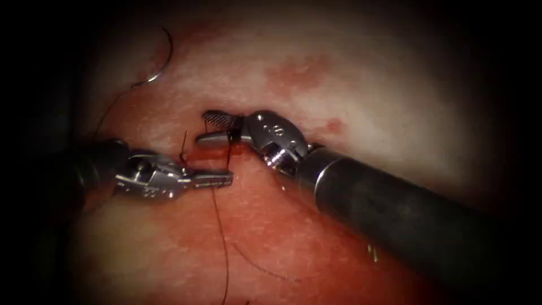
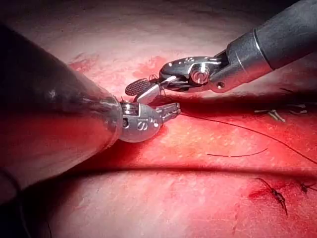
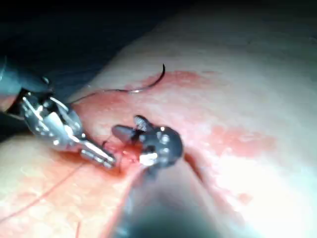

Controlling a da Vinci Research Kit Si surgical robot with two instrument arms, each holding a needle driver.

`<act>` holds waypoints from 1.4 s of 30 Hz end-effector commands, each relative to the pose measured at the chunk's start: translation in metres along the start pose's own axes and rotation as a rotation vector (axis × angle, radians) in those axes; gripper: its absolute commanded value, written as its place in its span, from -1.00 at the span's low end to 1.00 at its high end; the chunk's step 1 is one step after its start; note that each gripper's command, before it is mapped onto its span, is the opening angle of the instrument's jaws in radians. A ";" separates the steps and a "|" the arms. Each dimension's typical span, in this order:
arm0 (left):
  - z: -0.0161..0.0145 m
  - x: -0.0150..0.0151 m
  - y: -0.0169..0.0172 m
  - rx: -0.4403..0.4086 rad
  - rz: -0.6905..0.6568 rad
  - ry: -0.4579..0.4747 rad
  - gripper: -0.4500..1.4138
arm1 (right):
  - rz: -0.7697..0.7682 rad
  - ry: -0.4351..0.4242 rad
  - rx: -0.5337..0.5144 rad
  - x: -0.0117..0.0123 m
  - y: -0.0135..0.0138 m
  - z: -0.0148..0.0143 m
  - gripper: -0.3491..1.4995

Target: Wound Closure

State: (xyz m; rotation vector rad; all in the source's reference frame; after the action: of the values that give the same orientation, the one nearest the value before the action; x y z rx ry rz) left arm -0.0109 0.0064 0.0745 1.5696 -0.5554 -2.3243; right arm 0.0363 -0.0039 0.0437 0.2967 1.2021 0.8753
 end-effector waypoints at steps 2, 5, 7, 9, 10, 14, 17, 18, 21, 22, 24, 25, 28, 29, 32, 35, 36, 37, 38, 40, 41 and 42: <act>0.0007 -0.0006 0.0001 -0.004 -0.005 0.005 -1.00 | 0.008 -0.012 -0.027 -0.0004 0.0002 0.0012 -0.06; 0.0006 -0.0009 0.0001 -0.007 -0.016 0.002 -1.00 | 0.014 -0.019 -0.051 -0.0007 0.0005 0.0012 -0.06; 0.0005 -0.0011 0.0002 -0.010 -0.015 0.000 -1.00 | 0.013 -0.023 -0.065 -0.0009 0.0006 0.0012 -0.06; 0.0005 -0.0015 0.0003 -0.010 -0.026 -0.002 -1.00 | 0.018 -0.025 -0.069 -0.0011 0.0006 0.0013 -0.06; 0.0005 -0.0016 0.0003 -0.010 -0.025 -0.002 -1.00 | 0.022 -0.030 -0.070 -0.0013 0.0006 0.0015 -0.06; 0.0007 -0.0026 0.0005 -0.014 -0.039 -0.009 -1.00 | 0.031 -0.055 -0.084 -0.0022 0.0008 0.0022 -0.06; 0.0007 -0.0031 0.0006 -0.019 -0.042 -0.011 -1.00 | 0.039 -0.061 -0.091 -0.0027 0.0010 0.0025 -0.06; 0.0007 -0.0033 0.0007 -0.022 -0.048 -0.014 -1.00 | 0.038 -0.064 -0.092 -0.0028 0.0011 0.0026 -0.06; 0.0007 -0.0036 0.0008 -0.021 -0.052 -0.016 -1.00 | 0.043 -0.063 -0.094 -0.0029 0.0011 0.0028 -0.06; 0.0006 -0.0037 0.0008 -0.025 -0.051 -0.016 -1.00 | 0.044 -0.063 -0.094 -0.0028 0.0011 0.0028 -0.06; 0.0005 -0.0038 0.0008 -0.025 -0.051 -0.018 -1.00 | 0.051 -0.062 -0.096 -0.0027 0.0011 0.0029 -0.06; 0.0004 -0.0038 0.0008 -0.025 -0.051 -0.018 -1.00 | 0.057 -0.062 -0.096 -0.0027 0.0011 0.0030 -0.06; 0.0001 -0.0038 0.0009 -0.026 -0.051 -0.019 -1.00 | 0.068 -0.060 -0.099 -0.0028 0.0011 0.0033 -0.07; 0.0000 -0.0038 0.0009 -0.026 -0.050 -0.019 -1.00 | 0.073 -0.062 -0.100 -0.0028 0.0011 0.0034 -0.09; -0.0002 -0.0038 0.0009 -0.026 -0.050 -0.023 -1.00 | 0.079 -0.061 -0.103 -0.0029 0.0012 0.0037 -0.11; -0.0004 -0.0039 0.0009 -0.027 -0.050 -0.024 -1.00 | 0.122 -0.057 -0.087 -0.0028 0.0011 0.0041 -0.35; -0.0004 -0.0039 0.0009 -0.027 -0.050 -0.024 -1.00 | 0.122 -0.057 -0.087 -0.0028 0.0011 0.0041 -0.35; -0.0005 -0.0039 0.0008 -0.027 -0.050 -0.024 -1.00 | 0.140 -0.055 -0.082 -0.0028 0.0011 0.0042 -0.46; -0.0006 -0.0040 0.0008 -0.027 -0.050 -0.026 -1.00 | 0.158 -0.054 -0.080 -0.0028 0.0010 0.0043 -0.56; -0.0008 -0.0040 0.0008 -0.027 -0.050 -0.030 -1.00 | 0.217 -0.051 -0.063 -0.0028 0.0009 0.0044 -1.00; -0.0010 -0.0041 0.0008 -0.028 -0.050 -0.032 -1.00 | 0.235 -0.053 -0.063 -0.0029 0.0009 0.0043 -1.00; -0.0012 -0.0041 0.0008 -0.028 -0.050 -0.034 -1.00 | 0.234 -0.053 -0.065 -0.0029 0.0008 0.0042 -1.00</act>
State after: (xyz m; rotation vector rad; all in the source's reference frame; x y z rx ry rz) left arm -0.0076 0.0071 0.0772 1.5494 -0.4937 -2.3909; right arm 0.0387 -0.0049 0.0476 0.4059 1.0966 1.1060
